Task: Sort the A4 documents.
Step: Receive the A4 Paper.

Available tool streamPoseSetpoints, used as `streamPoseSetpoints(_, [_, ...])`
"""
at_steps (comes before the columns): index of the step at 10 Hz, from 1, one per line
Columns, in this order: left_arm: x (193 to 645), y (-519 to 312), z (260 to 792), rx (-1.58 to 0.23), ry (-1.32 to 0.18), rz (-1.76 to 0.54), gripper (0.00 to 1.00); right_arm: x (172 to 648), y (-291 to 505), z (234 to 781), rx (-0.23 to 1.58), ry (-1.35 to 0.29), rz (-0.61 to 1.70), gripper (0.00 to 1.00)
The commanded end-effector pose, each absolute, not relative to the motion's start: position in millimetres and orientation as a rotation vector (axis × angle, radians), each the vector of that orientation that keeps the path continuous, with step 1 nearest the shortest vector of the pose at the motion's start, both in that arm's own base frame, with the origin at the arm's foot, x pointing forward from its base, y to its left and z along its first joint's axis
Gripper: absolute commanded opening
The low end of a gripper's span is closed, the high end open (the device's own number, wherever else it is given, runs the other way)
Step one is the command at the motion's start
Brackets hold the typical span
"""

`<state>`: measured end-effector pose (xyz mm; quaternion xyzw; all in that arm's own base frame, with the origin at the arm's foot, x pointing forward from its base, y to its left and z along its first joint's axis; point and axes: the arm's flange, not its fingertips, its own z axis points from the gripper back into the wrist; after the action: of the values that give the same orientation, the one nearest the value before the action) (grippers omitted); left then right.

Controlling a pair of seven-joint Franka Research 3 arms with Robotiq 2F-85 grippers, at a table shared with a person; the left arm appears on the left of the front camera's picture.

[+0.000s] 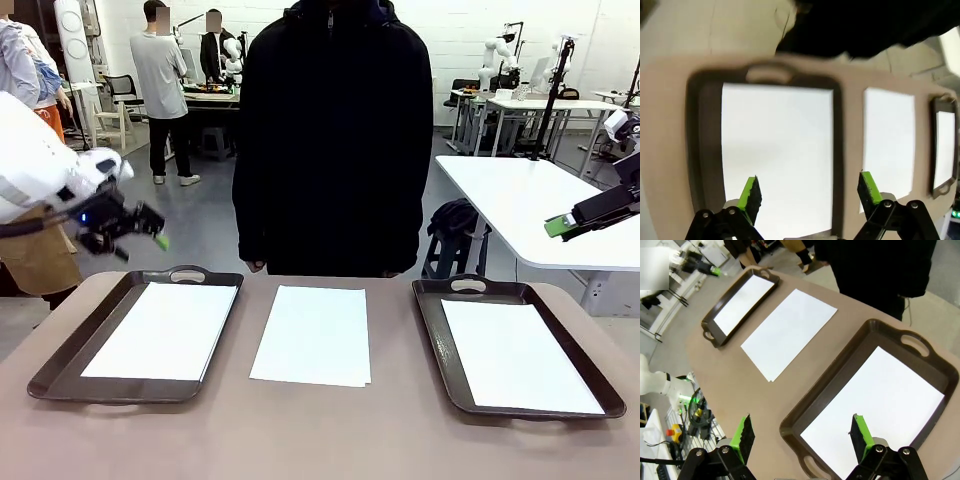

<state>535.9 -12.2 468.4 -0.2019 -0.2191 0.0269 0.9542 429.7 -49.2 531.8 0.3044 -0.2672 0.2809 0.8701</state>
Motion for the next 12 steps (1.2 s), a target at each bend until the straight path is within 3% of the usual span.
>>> streamPoseSetpoints(1, [486.1,-1.8,507.3,-0.554,-0.708,-0.091,1.0,430.7,-48.8,531.9,0.655,-0.567,0.585,1.0])
streamPoseSetpoints(2, [473.5,7.6,522.6,-0.659,-0.802,-0.217,1.0,430.7,-48.8,531.9,0.655,-0.567,0.585,1.0])
streamPoseSetpoints(4, [453.7,27.8,537.4,-0.847,-0.773,-0.445,1.0,430.7,-48.8,531.9,0.655,-0.567,0.585,1.0])
streamPoseSetpoints(9, [455.2,-18.0,531.7,-0.642,-0.566,-0.843,1.0,430.7,-48.8,531.9,0.655,-0.567,0.585,1.0])
streamPoseSetpoints(12, [452.2,-20.8,535.2,-0.579,-0.592,-0.848,1.0,430.7,-48.8,531.9,0.655,-0.567,0.585,1.0])
